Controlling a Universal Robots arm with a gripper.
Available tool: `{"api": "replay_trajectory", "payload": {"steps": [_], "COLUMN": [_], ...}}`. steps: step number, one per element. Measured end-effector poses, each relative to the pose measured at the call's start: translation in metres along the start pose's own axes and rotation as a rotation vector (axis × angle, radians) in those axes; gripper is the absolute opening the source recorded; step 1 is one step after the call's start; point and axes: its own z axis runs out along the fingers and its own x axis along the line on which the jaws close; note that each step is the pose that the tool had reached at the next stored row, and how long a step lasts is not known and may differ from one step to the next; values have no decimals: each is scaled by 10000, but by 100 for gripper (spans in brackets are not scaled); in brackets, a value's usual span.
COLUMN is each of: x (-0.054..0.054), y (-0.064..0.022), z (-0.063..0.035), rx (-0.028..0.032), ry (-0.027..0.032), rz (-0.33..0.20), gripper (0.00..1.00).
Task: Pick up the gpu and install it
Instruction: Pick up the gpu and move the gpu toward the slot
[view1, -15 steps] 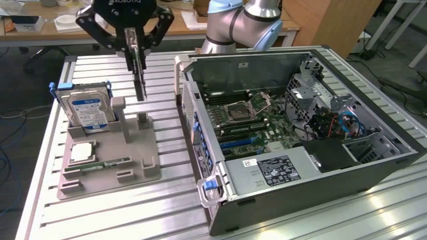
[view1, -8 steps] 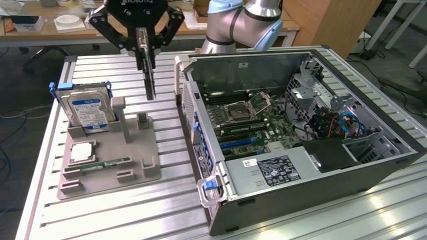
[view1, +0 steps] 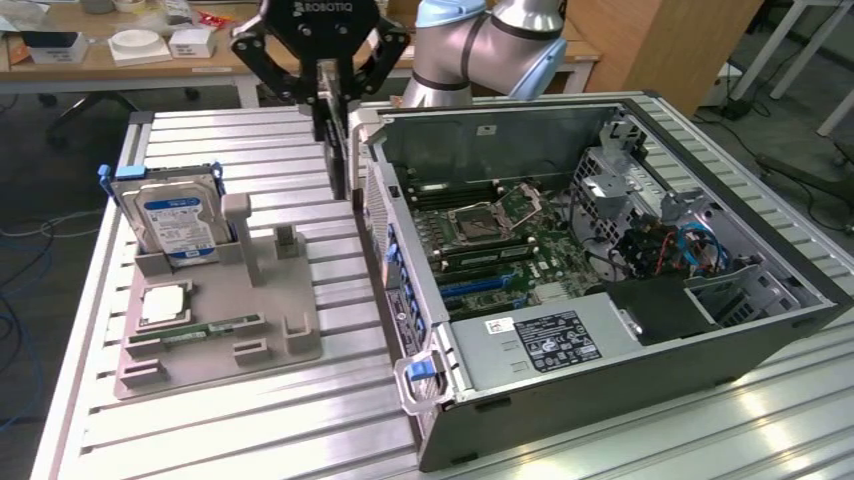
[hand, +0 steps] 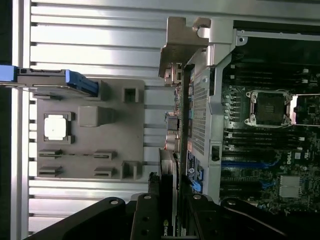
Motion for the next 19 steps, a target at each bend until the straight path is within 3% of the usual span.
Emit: {"api": "replay_trajectory", "payload": {"steps": [4,19], "x": [-93,-757], "y": [-2,-18], "z": [25,105], "rx": [207,207], "ry": [-52,-56], "rz": [15,17], "gripper": [26,26]}}
